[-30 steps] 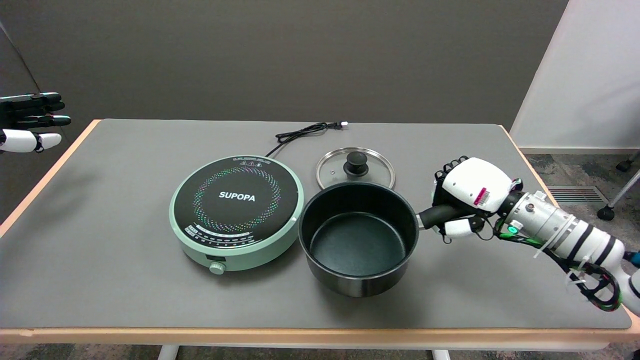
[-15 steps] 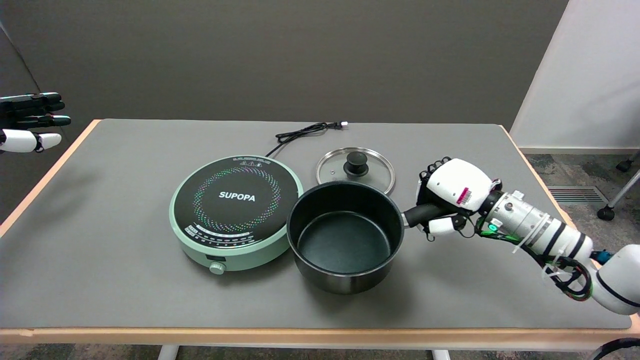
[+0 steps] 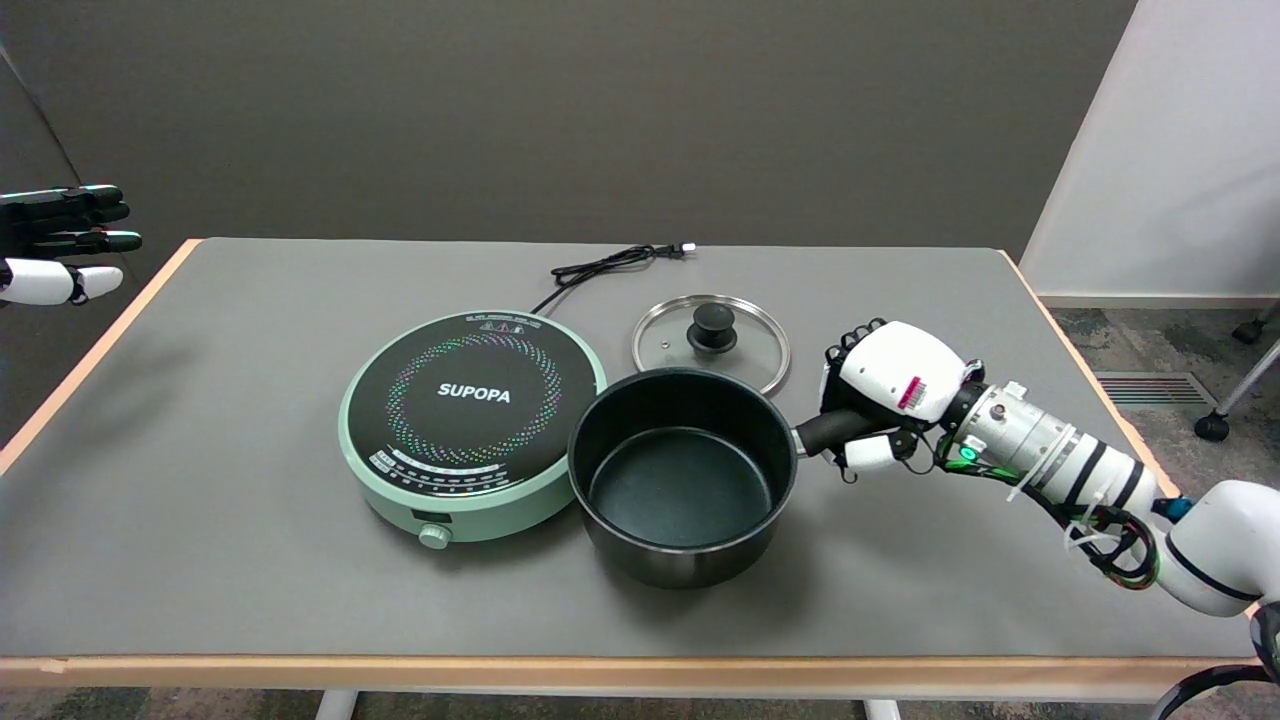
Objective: Place the pot onto the table.
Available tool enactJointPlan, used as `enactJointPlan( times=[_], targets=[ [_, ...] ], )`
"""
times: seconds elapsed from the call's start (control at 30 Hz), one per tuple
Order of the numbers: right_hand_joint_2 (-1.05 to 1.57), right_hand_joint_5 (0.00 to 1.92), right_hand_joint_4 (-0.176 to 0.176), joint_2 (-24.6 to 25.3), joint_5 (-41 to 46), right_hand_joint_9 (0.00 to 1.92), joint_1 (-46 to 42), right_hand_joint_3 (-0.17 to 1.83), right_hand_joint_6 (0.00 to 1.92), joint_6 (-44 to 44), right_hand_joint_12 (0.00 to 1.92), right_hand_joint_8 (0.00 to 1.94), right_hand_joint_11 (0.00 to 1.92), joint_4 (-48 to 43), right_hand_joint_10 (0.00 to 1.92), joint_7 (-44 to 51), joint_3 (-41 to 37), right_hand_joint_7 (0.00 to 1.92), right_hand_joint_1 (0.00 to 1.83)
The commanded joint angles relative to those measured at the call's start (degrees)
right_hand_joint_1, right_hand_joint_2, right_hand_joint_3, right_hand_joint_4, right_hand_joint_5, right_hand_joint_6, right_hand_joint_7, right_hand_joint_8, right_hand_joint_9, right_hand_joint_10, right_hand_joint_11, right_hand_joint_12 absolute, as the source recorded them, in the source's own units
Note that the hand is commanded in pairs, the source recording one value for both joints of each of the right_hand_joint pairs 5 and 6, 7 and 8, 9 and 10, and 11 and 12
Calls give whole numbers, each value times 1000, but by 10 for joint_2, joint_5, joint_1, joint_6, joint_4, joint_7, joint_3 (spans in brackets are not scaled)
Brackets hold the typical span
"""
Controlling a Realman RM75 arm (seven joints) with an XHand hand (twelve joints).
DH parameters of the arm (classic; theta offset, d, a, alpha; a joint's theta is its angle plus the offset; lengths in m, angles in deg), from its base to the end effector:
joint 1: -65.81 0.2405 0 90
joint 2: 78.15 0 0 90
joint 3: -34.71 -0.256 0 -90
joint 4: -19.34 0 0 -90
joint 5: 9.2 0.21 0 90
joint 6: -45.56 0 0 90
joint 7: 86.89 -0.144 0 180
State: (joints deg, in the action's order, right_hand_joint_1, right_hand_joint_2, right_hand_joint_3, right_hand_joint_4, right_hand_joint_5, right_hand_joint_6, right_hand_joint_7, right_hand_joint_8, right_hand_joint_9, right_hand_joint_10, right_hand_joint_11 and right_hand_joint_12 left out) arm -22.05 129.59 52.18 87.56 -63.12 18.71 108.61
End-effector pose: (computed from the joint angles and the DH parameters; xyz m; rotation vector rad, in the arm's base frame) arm -0.2439 -0.2791 0.3903 1.9722 -0.0042 0.0090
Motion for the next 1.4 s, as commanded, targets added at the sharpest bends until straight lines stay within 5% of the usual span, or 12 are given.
enactJointPlan(
  times=[0.03, 0.43, 0.7, 1.07, 1.13, 1.17, 1.2, 1.3, 1.4],
  targets=[
    [1289, 1523, -108, -5, -2, 1523, 20, 1092, 1523, 5, 1523, 1523, 1523, 35, 1523, 7, 12, 1523, 868],
    [1296, 1516, -109, -12, -6, 1516, 24, 1075, 1516, 0, 1516, 1516, 1516, 53, 1516, 7, 12, 1516, 863],
    [1418, 1416, -110, -20, -12, 1416, 25, 840, 1416, 0, 1416, 1416, 1416, 66, 1416, 7, 12, 1416, 807],
    [1431, 1169, -37, -20, -30, 1169, 26, 1030, 1169, 1, 1169, 1169, 1169, 70, 1169, 7, 3, 1169, 714],
    [761, 1092, 4, -19, -49, 1092, 23, 1502, 1092, 7, 1092, 1092, 1092, 68, 1092, 7, -6, 1092, 777],
    [399, 1004, 149, -18, -58, 1004, 22, 1786, 1004, 9, 1004, 1004, 1004, 66, 1004, 7, -9, 1004, 822],
    [-9, 869, 176, -18, -65, 869, 22, 1833, 869, 9, 869, 869, 869, 64, 869, 7, -10, 869, 853],
    [-627, 377, 176, -18, -78, 377, 22, 1833, 377, 9, 377, 377, 377, 62, 377, 7, -13, 377, 980],
    [-763, 230, 176, -17, -83, 230, 21, 1649, 230, 9, 230, 230, 230, 58, 230, 7, -16, 230, 1035]
  ],
)
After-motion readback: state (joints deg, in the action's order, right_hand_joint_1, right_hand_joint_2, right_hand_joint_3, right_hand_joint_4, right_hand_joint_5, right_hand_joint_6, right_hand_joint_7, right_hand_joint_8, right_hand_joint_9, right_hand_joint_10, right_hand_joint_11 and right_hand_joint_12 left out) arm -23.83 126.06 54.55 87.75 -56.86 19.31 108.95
